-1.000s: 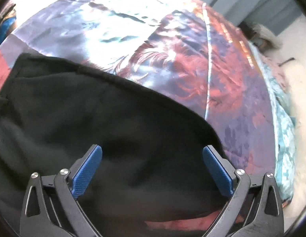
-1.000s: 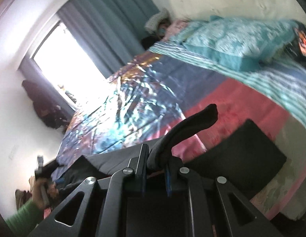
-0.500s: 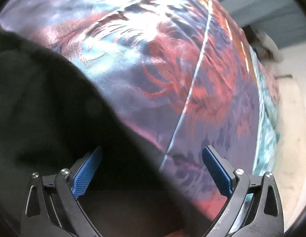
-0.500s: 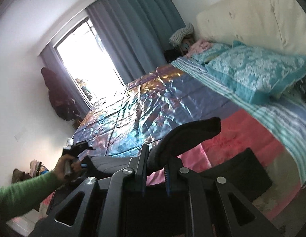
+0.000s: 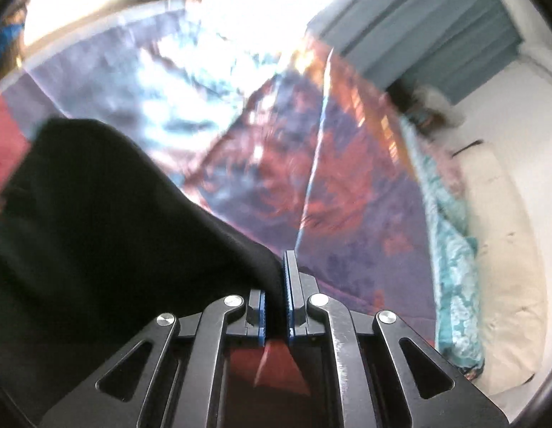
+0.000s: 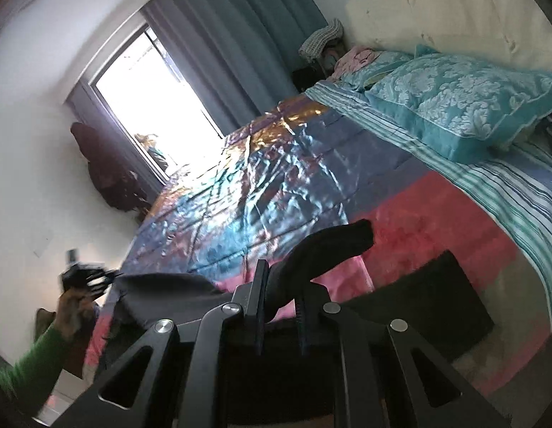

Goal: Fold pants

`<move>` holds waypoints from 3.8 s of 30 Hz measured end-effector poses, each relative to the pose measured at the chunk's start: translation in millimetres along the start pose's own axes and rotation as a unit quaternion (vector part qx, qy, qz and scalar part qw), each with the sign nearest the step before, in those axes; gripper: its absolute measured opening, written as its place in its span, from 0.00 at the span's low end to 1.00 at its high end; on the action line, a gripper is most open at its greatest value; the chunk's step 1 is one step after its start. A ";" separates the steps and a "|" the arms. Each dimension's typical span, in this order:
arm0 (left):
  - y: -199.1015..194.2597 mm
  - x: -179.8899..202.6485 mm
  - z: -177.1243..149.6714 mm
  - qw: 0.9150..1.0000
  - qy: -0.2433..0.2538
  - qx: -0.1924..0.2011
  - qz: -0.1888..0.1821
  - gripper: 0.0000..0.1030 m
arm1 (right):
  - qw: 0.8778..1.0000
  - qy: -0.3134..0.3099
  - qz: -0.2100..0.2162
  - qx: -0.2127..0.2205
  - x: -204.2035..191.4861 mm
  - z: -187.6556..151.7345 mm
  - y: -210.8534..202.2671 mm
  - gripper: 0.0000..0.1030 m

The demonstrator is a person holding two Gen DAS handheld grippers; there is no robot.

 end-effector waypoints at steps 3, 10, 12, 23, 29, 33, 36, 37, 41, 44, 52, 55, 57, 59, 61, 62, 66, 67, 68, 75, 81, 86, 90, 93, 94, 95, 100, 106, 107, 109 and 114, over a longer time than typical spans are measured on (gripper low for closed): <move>-69.6 -16.8 -39.7 0.999 0.029 0.039 0.005 0.07 | 1.000 0.022 0.010 -0.017 22.1 5.4 6.0 0.13; -57.5 -95.1 -166.7 0.993 0.029 -0.063 0.092 0.07 | 0.976 0.088 -0.067 -0.189 102.4 -63.6 57.3 0.14; -56.2 -100.7 -184.5 0.992 0.034 -0.070 0.100 0.06 | 0.969 0.072 -0.083 -0.220 103.8 -82.6 61.9 0.14; -72.7 -72.9 -209.8 0.988 0.107 -0.053 0.097 0.05 | 0.976 0.003 -0.105 -0.191 102.3 -47.4 48.2 0.13; -50.2 -76.8 -251.0 0.981 0.110 -0.123 0.101 0.05 | 0.949 0.027 -0.169 -0.264 153.6 -67.2 57.5 0.13; -51.1 -68.0 -253.0 0.980 0.124 -0.121 0.098 0.05 | 0.951 -0.011 -0.184 -0.248 150.3 -54.8 49.8 0.13; -46.7 -64.8 -248.2 0.982 0.119 -0.116 0.093 0.05 | 0.954 -0.044 -0.188 -0.229 140.2 -37.9 48.7 0.13; -45.4 -62.8 -248.7 0.982 0.121 -0.115 0.093 0.05 | 0.955 -0.047 -0.191 -0.221 140.5 -33.2 47.4 0.13; -35.4 -66.4 -264.4 0.974 0.146 -0.129 0.113 0.06 | 0.946 -0.041 -0.212 -0.241 160.3 -47.2 53.3 0.13; -30.8 -70.2 -269.4 0.973 0.144 -0.140 0.117 0.07 | 0.942 -0.032 -0.216 -0.254 163.3 -54.7 61.8 0.13; -29.5 -70.7 -267.6 0.972 0.143 -0.144 0.117 0.07 | 0.937 -0.047 -0.230 -0.257 159.4 -55.5 61.8 0.13; -30.1 -69.6 -266.9 0.970 0.147 -0.150 0.121 0.16 | 0.936 -0.056 -0.234 -0.256 155.9 -56.9 64.3 0.28; -33.8 -67.4 -269.6 0.967 0.155 -0.162 0.123 0.44 | 0.937 -0.056 -0.230 -0.256 151.9 -56.5 62.5 0.75; -49.3 -68.1 -274.6 0.961 0.169 -0.173 0.135 0.69 | 0.941 -0.056 -0.228 -0.245 147.6 -56.1 54.1 0.93; -71.3 -70.5 -281.9 0.956 0.188 -0.185 0.128 0.71 | 0.946 -0.053 -0.225 -0.229 144.5 -55.2 41.8 0.93; -81.6 -71.3 -284.7 0.954 0.195 -0.191 0.124 0.71 | 0.946 -0.052 -0.232 -0.222 144.6 -54.8 35.1 0.93; -120.6 -59.6 -264.0 0.960 0.227 -0.134 0.092 0.72 | 0.938 -0.062 -0.296 -0.170 132.7 -52.6 3.3 0.93; -120.7 -54.9 -251.8 0.963 0.228 -0.117 0.085 0.74 | 0.940 -0.069 -0.298 -0.154 122.3 -52.3 -1.4 0.93; -116.7 -51.0 -239.6 0.965 0.226 -0.107 0.076 0.75 | 0.943 -0.073 -0.290 -0.144 111.0 -51.4 -2.8 0.93; -9.6 -38.4 -171.0 0.954 0.281 -0.072 0.078 0.71 | 0.971 -0.131 -0.135 -0.148 -0.3 -70.6 51.3 0.93; 52.0 -76.4 -153.9 0.948 0.274 -0.057 0.151 0.88 | 0.956 -0.139 -0.125 -0.228 -9.3 -126.9 117.7 0.94; 41.9 -61.9 -155.0 0.945 0.282 -0.047 0.160 0.91 | 0.957 -0.146 -0.131 -0.215 -8.6 -138.6 124.2 1.00; 26.4 -27.8 -149.4 0.940 0.320 -0.014 0.116 0.94 | 0.960 -0.142 -0.125 -0.206 -3.4 -139.0 123.7 1.00; 48.0 -23.2 -136.7 0.935 0.327 -0.015 0.133 0.94 | 0.960 -0.144 -0.128 -0.203 -4.4 -135.8 124.8 1.00; 63.4 -29.3 -130.3 0.934 0.320 -0.021 0.156 0.94 | 0.960 -0.144 -0.128 -0.201 -7.0 -138.1 123.2 1.00; 76.3 -37.5 -124.7 0.935 0.309 -0.028 0.174 0.94 | 0.960 -0.145 -0.129 -0.199 -7.2 -138.7 123.1 1.00; 92.8 -57.3 -106.0 0.949 0.243 -0.014 0.200 0.97 | 0.960 -0.150 -0.132 -0.195 -8.0 -137.4 125.1 1.00; 33.8 -45.9 -120.9 0.953 0.260 0.002 0.154 0.97 | 0.960 -0.153 -0.131 -0.193 -6.7 -136.2 126.9 1.00; 20.0 -48.4 -126.6 0.953 0.265 0.004 0.146 0.97 | 0.960 -0.153 -0.131 -0.193 -6.7 -136.3 127.1 1.00; 0.1 -61.6 -136.6 0.953 0.267 -0.001 0.144 0.97 | 0.960 -0.152 -0.132 -0.193 -7.2 -136.7 127.3 1.00; -6.8 -123.1 -150.1 0.950 0.231 -0.022 0.207 0.97 | 0.960 -0.150 -0.135 -0.193 -7.6 -136.6 127.6 1.00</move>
Point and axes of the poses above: each gripper's, at about its wrist camera, not at the fingertips, and y roughly the way its jaws point, x to its right, z to its top, the point moved 3 cm from there along y, roughly the way its jaws point, and after that the axes turned 7 degrees about -y, right-handed, at the moved point
